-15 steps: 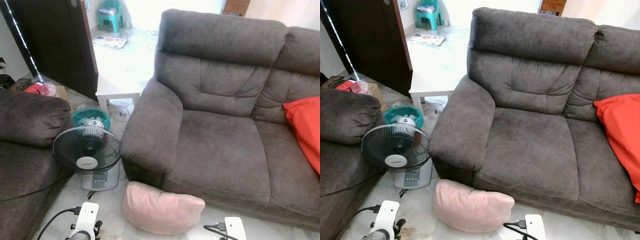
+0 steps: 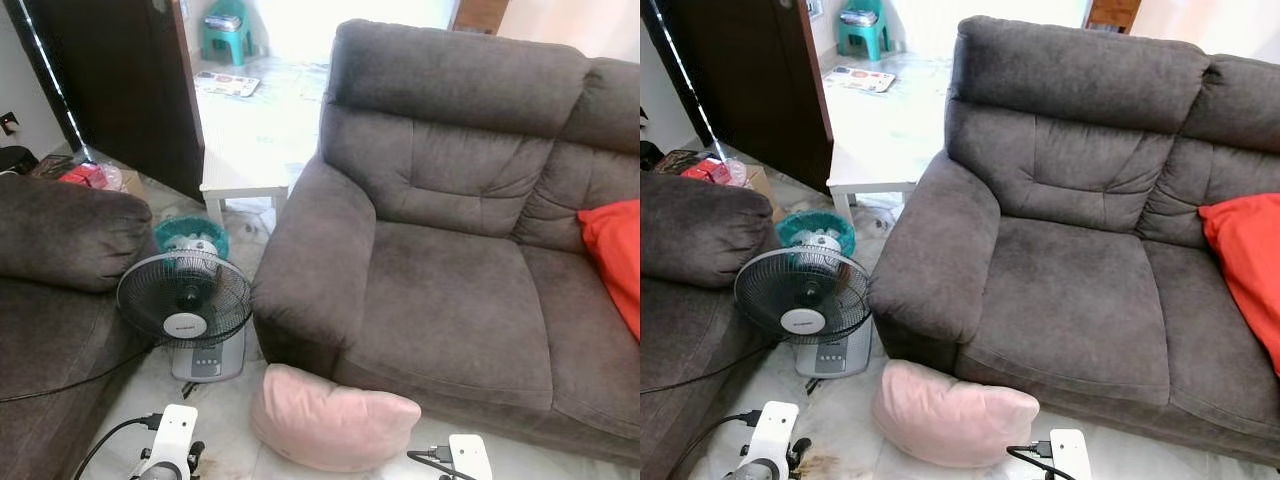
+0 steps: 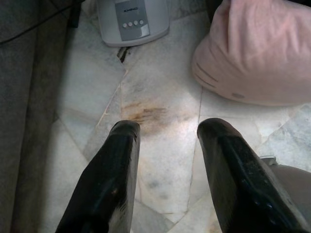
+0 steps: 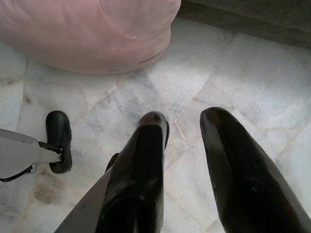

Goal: Move the pillow to the sofa from floor

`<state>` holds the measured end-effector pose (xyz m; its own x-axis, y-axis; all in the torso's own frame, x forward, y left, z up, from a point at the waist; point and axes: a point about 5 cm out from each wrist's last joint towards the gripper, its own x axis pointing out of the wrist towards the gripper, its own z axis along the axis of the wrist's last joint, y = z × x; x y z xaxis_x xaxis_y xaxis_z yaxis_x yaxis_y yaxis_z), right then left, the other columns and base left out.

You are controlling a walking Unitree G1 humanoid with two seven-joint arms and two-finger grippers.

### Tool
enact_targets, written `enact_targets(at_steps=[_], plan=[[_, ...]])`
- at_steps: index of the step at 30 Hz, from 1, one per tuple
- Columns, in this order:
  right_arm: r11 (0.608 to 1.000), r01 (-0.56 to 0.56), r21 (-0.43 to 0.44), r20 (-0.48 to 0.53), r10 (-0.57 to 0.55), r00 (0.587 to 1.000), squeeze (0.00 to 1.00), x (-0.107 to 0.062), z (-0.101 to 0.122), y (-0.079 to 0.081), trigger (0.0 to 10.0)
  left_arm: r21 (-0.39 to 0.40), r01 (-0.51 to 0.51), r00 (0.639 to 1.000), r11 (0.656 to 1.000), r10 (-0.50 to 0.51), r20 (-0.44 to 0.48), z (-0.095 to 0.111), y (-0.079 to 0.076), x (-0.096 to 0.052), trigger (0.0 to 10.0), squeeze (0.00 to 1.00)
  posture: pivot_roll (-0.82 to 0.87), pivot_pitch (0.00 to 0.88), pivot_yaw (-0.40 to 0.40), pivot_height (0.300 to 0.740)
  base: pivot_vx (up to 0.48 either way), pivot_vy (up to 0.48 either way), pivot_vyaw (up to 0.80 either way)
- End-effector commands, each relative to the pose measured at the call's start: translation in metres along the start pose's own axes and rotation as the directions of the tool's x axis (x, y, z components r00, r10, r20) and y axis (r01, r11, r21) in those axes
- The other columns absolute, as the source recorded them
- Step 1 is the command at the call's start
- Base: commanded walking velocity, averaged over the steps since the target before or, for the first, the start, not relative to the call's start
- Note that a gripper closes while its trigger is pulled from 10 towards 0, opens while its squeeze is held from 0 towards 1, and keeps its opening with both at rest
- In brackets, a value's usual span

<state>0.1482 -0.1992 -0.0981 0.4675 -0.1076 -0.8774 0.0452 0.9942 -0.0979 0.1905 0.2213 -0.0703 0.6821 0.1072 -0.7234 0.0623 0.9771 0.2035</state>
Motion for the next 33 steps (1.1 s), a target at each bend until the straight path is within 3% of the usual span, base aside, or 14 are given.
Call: enact_targets(at_steps=[1, 15, 33], plan=[[1.000, 0.003, -0.002, -0.001, -0.003, 1.000, 0.00, -0.0003, -0.0013, -0.0026, 10.0, 0.008, 0.003, 1.000, 1.000, -0.003, -0.001, -0.0007, -0.0025, -0.0001, 10.0, 0.00, 0.17, 0.042, -0.044, 0.740, 0.000, 0.322, 0.00], [1.000, 0.001, 0.001, -0.001, -0.001, 1.000, 0.00, -0.0002, -0.0010, -0.0019, 10.0, 0.009, -0.001, 1.000, 1.000, 0.001, -0.001, -0.0004, -0.0015, 0.0000, 10.0, 0.00, 0.17, 0.045, -0.042, 0.740, 0.000, 0.316, 0.00], [1.000, -0.004, -0.001, -0.002, 0.004, 1.000, 0.00, -0.0003, -0.0015, -0.0018, 10.0, 0.008, 0.027, 0.999, 1.000, -0.027, 0.021, 0.0012, -0.0029, -0.0003, 10.0, 0.00, 0.17, 0.051, -0.044, 0.740, 0.000, 0.000, 0.00]])
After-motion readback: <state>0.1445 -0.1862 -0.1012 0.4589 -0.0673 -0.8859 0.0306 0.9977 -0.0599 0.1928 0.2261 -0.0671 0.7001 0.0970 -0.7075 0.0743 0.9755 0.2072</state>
